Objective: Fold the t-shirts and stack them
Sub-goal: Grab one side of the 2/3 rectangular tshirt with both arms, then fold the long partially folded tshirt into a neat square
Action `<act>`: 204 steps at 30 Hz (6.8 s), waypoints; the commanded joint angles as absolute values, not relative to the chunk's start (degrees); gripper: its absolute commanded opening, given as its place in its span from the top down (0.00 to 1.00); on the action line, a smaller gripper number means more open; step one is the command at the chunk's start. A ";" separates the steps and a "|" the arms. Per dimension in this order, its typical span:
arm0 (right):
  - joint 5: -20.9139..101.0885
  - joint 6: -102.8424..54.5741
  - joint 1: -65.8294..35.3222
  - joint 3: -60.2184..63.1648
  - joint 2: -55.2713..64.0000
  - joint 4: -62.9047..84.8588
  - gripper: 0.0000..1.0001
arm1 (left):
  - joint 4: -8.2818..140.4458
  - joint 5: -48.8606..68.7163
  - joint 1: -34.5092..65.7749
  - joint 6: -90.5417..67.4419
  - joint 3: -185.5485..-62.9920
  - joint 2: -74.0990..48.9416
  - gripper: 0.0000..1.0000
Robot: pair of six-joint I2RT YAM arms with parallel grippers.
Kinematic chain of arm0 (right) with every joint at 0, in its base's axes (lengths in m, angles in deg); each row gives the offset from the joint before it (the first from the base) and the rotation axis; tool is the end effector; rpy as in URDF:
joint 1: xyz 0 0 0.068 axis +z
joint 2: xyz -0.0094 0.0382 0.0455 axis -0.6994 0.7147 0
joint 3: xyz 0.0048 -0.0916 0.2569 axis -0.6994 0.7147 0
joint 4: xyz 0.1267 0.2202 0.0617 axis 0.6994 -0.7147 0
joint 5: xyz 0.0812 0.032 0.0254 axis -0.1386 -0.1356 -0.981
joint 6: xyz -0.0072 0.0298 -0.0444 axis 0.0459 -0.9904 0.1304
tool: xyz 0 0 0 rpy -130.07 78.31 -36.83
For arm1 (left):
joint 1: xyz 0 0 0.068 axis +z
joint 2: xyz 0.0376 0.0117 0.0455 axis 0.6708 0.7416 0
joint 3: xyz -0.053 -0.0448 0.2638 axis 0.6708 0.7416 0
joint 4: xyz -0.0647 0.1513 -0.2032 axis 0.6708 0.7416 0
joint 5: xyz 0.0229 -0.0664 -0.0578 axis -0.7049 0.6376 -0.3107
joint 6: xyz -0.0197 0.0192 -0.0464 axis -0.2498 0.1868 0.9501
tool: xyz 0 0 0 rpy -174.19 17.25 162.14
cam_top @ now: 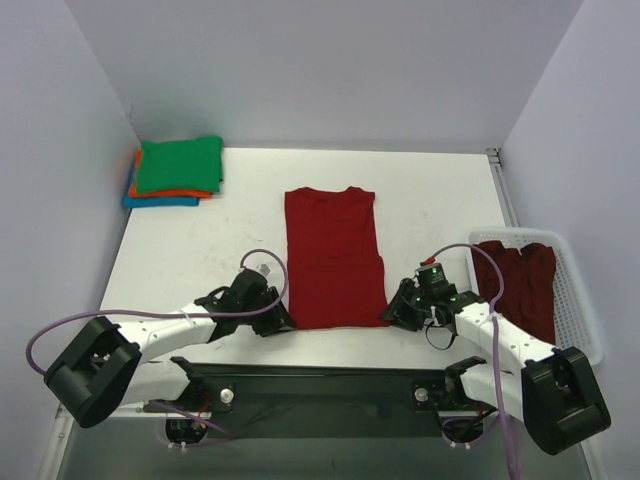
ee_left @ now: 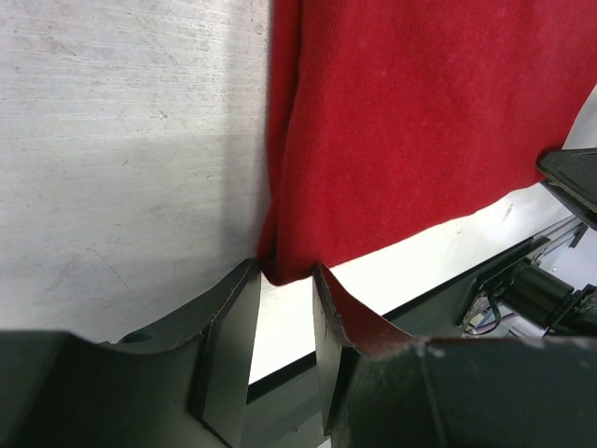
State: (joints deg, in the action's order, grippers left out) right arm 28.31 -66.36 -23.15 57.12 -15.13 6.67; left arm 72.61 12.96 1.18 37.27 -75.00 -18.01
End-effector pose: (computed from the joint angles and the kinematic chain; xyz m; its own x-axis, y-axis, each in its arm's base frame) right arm 0.1743 0.0803 0.1499 -0.8622 0.4291 -0.2691 0.1470 0.7203 0.6779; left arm 0.1527 -0.1417 0.1376 -0.9309 -0.3210 -0.1742 -0.1509 0.7723 -0.6170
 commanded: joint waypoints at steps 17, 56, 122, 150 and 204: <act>28.40 -67.15 -21.62 58.56 -16.68 5.77 1.00 | 68.10 8.96 -1.90 38.31 -73.64 -19.43 1.00; 34.28 -62.42 -16.08 33.46 -25.84 -15.06 1.00 | 90.86 10.27 -1.74 33.48 -89.53 -37.48 1.00; 46.93 -37.52 -13.01 -22.59 50.65 -15.58 0.33 | 66.96 21.35 33.69 28.37 -116.44 14.06 0.36; 55.63 -56.52 5.63 20.51 11.36 -8.55 0.35 | 76.88 9.23 19.55 24.68 -95.17 -9.32 0.47; 41.93 -53.18 -20.38 12.07 19.35 -4.25 1.00 | 72.39 9.05 15.06 25.21 -105.36 1.86 1.00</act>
